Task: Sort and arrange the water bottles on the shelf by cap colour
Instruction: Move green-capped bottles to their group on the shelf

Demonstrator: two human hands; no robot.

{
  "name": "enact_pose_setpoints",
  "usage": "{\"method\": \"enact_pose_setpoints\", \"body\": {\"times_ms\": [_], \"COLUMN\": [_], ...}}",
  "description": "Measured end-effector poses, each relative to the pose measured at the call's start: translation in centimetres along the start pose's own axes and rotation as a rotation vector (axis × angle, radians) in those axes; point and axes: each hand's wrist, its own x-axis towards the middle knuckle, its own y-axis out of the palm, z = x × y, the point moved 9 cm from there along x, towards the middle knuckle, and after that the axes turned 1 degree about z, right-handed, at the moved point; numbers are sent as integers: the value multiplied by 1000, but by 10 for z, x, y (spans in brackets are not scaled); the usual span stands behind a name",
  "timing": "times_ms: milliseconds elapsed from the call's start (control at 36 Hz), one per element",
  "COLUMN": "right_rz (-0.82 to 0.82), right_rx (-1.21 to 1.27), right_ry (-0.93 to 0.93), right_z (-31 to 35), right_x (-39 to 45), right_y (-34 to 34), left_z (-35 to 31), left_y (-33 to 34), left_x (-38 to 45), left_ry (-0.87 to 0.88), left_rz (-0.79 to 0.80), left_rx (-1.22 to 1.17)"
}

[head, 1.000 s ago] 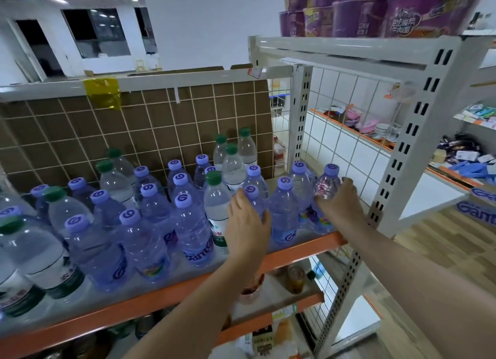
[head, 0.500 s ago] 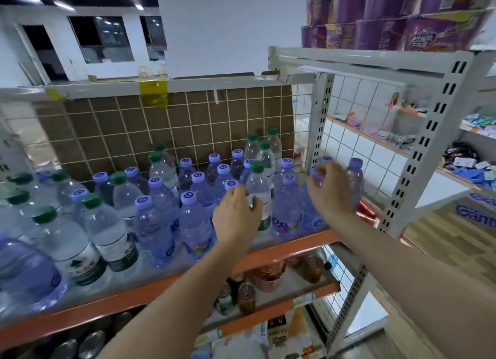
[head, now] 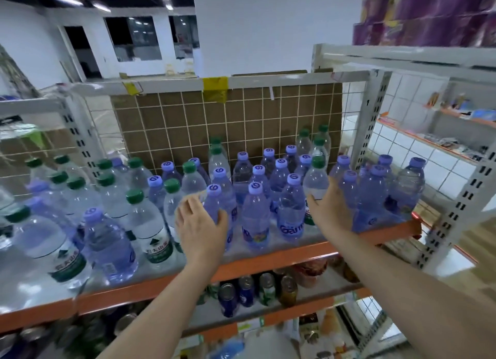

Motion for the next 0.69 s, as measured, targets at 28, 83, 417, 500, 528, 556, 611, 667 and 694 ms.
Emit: {"method": "enact_pose_setpoints", "body": {"times_ms": [28,83,417,500,528,556,611,667,694], "right_rz": [-8,-14,48,49,51,54,55,57,61], "right_rx": [-19,-38,-165,-146,-138,-130,-124,-124,-130], "right_ry": [13,28,86,100,107,113,117,114,111], "right_z": [-1,-4,-5,-7,-8,-8,-9,-9,-9], "right_x": [0,3,34,37,39,39,41,42,43], "right_y": [1,4,11,13,14,14,15,15,15], "left_z": [7,17,35,42,45,48,52,53,53], "left_y": [0,-1,8,11,12,13,14,16,17], "left_x": [2,6,24,29,31,33,35,36,36], "left_ry": [-19,-57,-208,-278,-302,-322,-342,-346,-346], "left_rz": [-2,-9,-48,-39,-39,-42,-40,-28,-21], "left_rx": [15,19,-143,-161,-167,-176,-182,-166,-154]}}
